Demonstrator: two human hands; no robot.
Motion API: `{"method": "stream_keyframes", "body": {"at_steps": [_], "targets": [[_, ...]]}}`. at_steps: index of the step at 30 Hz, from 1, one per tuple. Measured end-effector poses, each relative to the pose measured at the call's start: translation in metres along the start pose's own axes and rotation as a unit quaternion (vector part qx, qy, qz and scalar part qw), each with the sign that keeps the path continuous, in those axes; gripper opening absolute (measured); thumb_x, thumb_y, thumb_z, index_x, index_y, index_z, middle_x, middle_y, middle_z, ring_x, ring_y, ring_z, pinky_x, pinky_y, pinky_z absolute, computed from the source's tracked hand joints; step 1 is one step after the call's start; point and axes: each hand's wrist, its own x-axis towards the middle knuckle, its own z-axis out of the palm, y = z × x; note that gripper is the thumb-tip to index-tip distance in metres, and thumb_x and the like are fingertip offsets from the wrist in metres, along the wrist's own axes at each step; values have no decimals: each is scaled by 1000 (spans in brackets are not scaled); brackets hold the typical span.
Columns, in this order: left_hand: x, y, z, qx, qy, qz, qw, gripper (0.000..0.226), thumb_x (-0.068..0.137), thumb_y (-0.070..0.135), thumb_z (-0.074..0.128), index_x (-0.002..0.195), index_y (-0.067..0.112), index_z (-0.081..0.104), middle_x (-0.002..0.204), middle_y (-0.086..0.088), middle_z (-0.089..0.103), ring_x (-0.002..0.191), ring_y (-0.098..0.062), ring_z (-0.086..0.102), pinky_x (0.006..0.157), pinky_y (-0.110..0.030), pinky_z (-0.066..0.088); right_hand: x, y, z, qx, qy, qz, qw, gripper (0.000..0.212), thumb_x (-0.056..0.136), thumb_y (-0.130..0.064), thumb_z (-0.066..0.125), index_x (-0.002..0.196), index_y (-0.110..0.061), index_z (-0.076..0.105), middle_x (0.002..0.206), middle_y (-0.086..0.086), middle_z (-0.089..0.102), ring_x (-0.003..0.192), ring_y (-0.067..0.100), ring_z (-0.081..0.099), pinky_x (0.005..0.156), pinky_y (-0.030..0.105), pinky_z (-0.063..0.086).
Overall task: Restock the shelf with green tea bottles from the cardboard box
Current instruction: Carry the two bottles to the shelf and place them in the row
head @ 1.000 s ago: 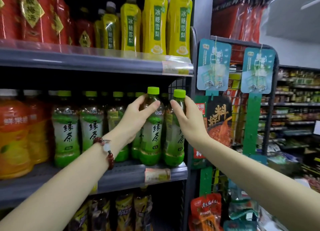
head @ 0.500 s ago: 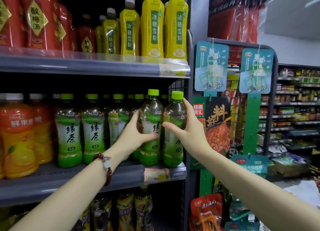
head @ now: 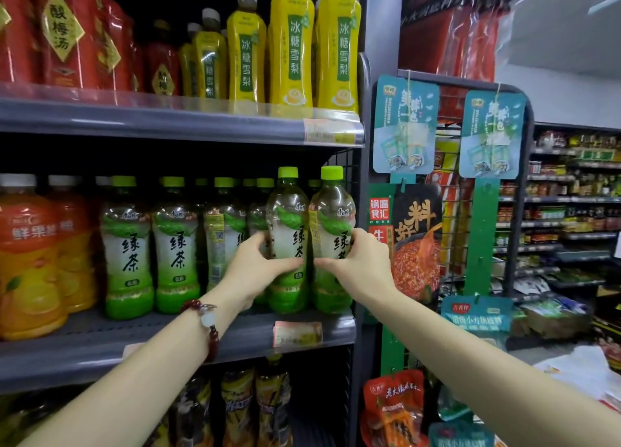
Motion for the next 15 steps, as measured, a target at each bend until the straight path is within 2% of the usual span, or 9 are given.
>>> {"method": "stream_keyframes", "body": {"at_steps": [3,6,8,10,12,15], "targets": [[4,1,6,-3,38,9,999,81,67,25,83,137,16,44,131,2,56,118,-18,53,100,-44,47,1,-5,5,19,9,10,1000,44,75,-25,80,107,-9,55,100,2,65,87,16,61,68,23,51],[7,-6,12,-17,49,-7,999,54,69,18,82,117,20,56,116,0,66,106,-17,61,96,-39,50,-4,-7,14,24,18,6,1000,43,79,-18,76,113,-10,50,106,6,66,96,23,64,81,36,56],[9,-14,17,-17,57,-19,998,49,69,20,82,112,21,58,111,-2,68,107,-21,63,97,-41,50,-7,-5,23,23,24,9,999,43,82,-15,72,117,-13,46,109,9,67,101,28,65,86,43,56],[8,-20,22,-5,56,-25,998,61,71,24,81,125,16,54,121,-4,64,117,-24,57,101,-43,47,-8,-3,30,27,28,25,999,44,84,-14,69,120,-13,43,112,12,66,103,30,65,87,45,56],[9,-22,24,19,63,-25,997,77,73,29,79,139,13,43,134,-6,56,127,-26,49,106,-44,43,-6,-2,34,18,25,41,999,45,87,-15,66,123,-11,39,115,14,64,105,32,64,87,44,56],[12,-23,26,40,72,-29,996,86,74,33,78,144,12,34,142,-11,48,134,-27,41,109,-46,39,0,-3,36,-17,13,56,998,53,90,-16,63,132,-6,33,117,16,62,106,33,63,85,39,54]]}}
